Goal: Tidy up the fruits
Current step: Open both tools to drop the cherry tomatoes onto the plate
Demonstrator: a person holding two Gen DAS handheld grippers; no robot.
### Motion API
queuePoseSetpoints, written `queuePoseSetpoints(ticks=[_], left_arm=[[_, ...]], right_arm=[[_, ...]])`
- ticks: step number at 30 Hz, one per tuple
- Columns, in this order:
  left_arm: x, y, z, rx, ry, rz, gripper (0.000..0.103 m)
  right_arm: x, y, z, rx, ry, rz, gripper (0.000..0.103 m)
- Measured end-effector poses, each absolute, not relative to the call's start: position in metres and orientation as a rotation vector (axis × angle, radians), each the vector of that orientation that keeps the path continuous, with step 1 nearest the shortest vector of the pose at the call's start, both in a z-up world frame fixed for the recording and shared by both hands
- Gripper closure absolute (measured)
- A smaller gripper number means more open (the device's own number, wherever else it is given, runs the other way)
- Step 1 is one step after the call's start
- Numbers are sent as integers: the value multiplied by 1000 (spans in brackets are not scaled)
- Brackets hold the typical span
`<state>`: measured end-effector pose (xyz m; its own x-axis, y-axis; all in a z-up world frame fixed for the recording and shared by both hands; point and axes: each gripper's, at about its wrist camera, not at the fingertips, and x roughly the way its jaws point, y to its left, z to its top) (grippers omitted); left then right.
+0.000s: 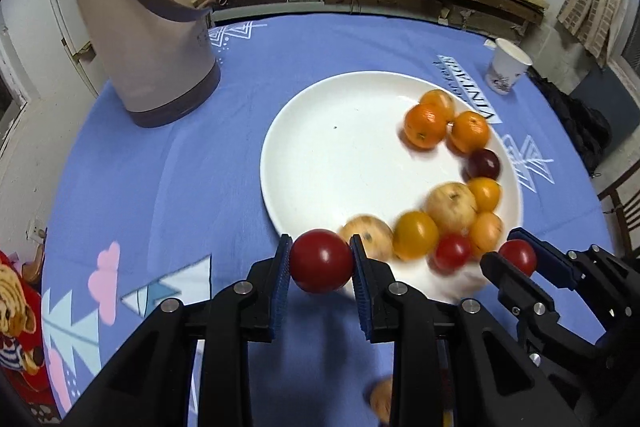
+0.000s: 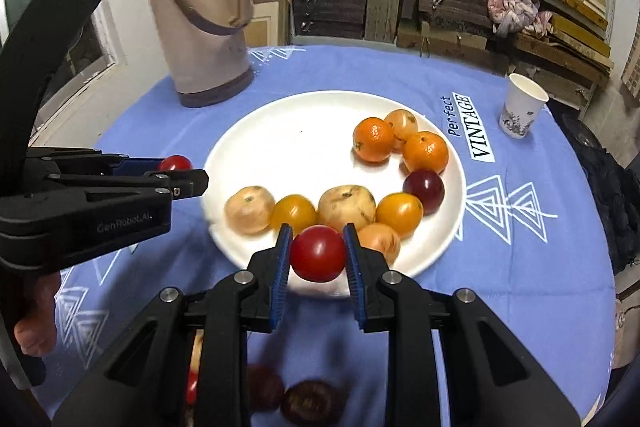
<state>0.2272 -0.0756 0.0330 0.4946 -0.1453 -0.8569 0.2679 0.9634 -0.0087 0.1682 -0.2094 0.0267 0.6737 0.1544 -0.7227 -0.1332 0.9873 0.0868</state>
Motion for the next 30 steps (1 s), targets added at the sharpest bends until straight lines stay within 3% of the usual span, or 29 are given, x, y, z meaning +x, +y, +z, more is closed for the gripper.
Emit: queuePoseSetpoints(ticks=[10,12,13,14,15,30], left_arm=[[266,-84,15,133,1060,-267,74],[271,-85,11,125,1071,-271,72],[273,-85,10,119,1068,-267,66],[274,-84,10,114,1063,-258,32],[274,-81,12,111,1050,-231,3],[220,-72,37,141,978,-268,3]], right_arm=[[207,-207,8,-17,836,143,77],[211,-207,6,-26,827,115,69],[211,-208,6,-38,818,101,46],[211,-208,7,-51,800,82,22],[210,-209,8,-51,787,83,17],[146,-226,29,11,779,115,17]])
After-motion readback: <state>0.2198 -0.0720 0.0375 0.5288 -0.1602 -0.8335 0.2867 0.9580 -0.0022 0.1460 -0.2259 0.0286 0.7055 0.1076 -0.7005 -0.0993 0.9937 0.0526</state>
